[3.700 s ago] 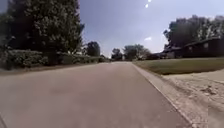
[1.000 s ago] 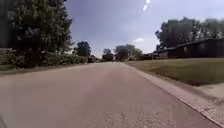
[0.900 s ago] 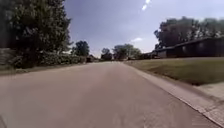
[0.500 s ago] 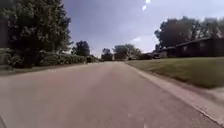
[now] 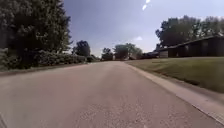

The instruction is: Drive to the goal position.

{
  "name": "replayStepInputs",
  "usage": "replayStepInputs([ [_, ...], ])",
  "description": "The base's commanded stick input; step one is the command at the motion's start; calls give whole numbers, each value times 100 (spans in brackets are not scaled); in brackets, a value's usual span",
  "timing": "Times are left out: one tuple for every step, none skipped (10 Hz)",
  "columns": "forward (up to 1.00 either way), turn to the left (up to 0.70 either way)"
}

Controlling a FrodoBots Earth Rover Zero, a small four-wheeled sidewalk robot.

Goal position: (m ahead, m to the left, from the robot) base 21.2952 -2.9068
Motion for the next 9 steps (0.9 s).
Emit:
replayStepInputs([
  [70,0],
  [70,0],
  [70,0],
  [70,0],
  [70,0],
  [70,0],
  [70,0],
  [70,0],
  [70,0],
])
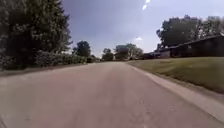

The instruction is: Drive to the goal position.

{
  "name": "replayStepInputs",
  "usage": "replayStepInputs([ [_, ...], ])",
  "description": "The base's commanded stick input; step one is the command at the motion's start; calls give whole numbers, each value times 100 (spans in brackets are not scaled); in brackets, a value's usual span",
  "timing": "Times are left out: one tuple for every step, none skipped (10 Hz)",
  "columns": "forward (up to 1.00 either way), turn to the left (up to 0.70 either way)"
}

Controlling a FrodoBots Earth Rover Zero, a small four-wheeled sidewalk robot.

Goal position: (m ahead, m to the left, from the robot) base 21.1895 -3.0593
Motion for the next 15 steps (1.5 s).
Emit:
replayStepInputs([
  [70,0],
  [70,0],
  [70,0],
  [70,0],
  [70,0],
  [70,0],
  [70,0],
  [70,0],
  [70,0],
  [70,0],
  [70,0],
  [70,0],
  [70,0],
  [70,0],
  [70,0],
])
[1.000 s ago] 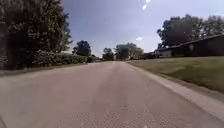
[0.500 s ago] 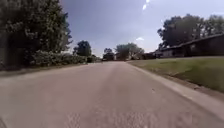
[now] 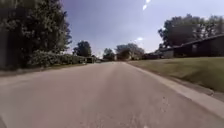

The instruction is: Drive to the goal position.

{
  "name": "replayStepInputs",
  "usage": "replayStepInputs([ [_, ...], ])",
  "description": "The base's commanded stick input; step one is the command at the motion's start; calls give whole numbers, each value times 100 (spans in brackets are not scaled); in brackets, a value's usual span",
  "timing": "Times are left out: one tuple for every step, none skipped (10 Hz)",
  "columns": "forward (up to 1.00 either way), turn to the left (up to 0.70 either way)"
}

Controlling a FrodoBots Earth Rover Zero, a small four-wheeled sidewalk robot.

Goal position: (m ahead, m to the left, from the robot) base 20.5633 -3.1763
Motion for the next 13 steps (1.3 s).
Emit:
replayStepInputs([
  [70,0],
  [70,0],
  [70,0],
  [70,0],
  [70,0],
  [70,0],
  [70,0],
  [70,0],
  [70,0],
  [70,0],
  [70,0],
  [70,0],
  [70,0],
])
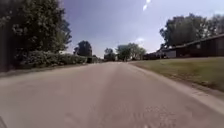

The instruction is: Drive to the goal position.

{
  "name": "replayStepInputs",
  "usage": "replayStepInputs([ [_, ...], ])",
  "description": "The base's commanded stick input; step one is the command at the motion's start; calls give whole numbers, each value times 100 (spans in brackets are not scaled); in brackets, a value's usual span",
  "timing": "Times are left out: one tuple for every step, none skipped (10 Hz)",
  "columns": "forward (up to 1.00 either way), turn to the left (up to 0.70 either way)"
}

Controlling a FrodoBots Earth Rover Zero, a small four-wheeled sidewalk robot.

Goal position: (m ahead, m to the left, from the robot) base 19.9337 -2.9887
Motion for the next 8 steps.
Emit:
replayStepInputs([
  [70,0],
  [70,0],
  [70,0],
  [70,0],
  [70,0],
  [70,0],
  [70,0],
  [70,-10],
])
